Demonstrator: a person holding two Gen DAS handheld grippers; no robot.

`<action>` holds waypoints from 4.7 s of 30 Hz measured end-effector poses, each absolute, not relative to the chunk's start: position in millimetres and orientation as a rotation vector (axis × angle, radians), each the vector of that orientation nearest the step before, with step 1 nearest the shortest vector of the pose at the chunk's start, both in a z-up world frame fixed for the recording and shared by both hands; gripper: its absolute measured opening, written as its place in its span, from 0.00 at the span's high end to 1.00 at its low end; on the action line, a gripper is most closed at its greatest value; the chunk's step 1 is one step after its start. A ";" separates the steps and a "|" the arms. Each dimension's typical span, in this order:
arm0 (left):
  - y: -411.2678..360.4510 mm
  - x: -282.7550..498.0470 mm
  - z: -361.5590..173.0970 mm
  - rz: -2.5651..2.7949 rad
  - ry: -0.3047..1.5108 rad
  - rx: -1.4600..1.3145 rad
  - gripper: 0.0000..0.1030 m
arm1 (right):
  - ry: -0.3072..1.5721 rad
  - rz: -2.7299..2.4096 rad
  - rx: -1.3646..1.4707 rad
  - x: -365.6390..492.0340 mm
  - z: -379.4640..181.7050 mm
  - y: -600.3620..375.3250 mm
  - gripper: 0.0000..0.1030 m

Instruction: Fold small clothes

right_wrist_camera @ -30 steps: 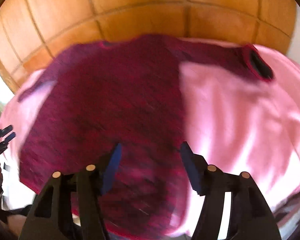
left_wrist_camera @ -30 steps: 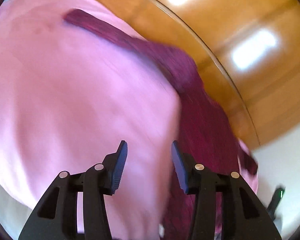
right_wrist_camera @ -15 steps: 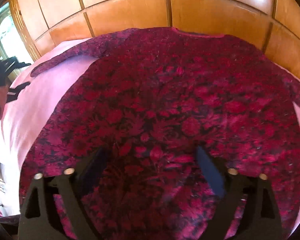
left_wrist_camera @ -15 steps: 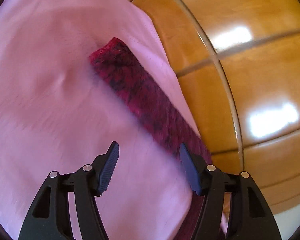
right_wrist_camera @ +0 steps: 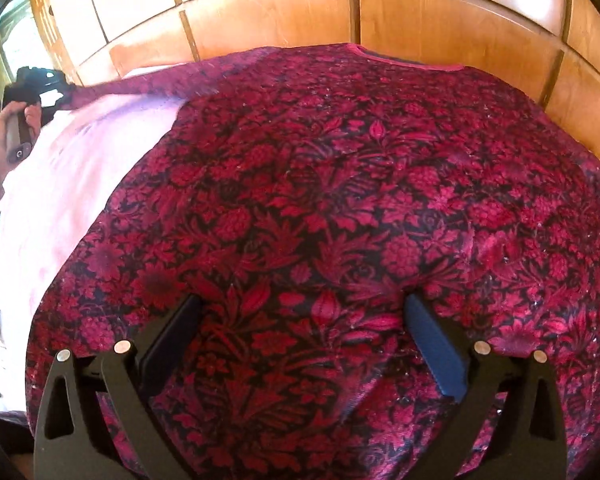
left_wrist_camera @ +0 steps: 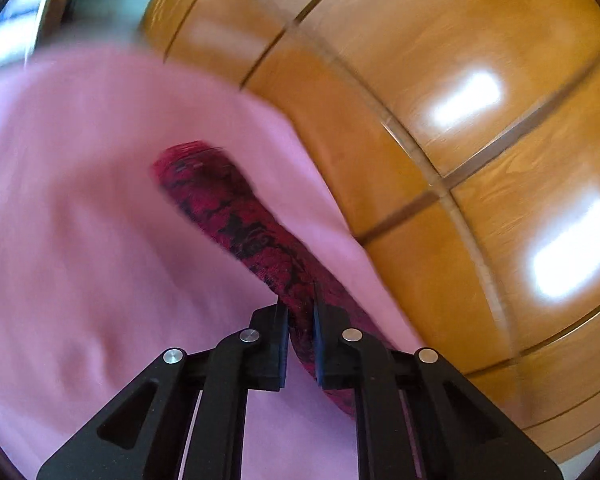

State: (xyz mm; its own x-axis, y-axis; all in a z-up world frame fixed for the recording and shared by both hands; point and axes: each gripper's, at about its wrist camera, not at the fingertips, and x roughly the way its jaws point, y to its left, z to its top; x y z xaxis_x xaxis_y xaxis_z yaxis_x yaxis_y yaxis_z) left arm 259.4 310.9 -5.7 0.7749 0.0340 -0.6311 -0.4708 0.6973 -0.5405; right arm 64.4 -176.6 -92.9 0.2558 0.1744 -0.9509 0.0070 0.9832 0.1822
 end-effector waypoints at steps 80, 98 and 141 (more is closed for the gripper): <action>-24.9 128.9 -53.7 -0.383 0.989 -0.182 0.49 | 0.846 -0.930 0.731 -35.3 8.8 -632.5 0.48; -42.7 128.2 -60.1 -0.351 0.966 -0.120 0.36 | 0.866 -0.890 1.016 -12.2 -74.1 -674.8 0.89; -4.0 224.9 -6.0 -0.484 0.944 -0.548 0.43 | 1.186 0.080 0.281 190.1 -63.4 -254.1 0.41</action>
State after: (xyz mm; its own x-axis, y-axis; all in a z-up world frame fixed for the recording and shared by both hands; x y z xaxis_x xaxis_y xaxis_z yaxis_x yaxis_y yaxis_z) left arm 224.9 -4.0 -6.0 0.5012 -0.6059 -0.6178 0.1474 0.7633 -0.6290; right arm 190.1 -254.1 -63.4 0.3767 0.2082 -0.9026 0.0859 0.9624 0.2578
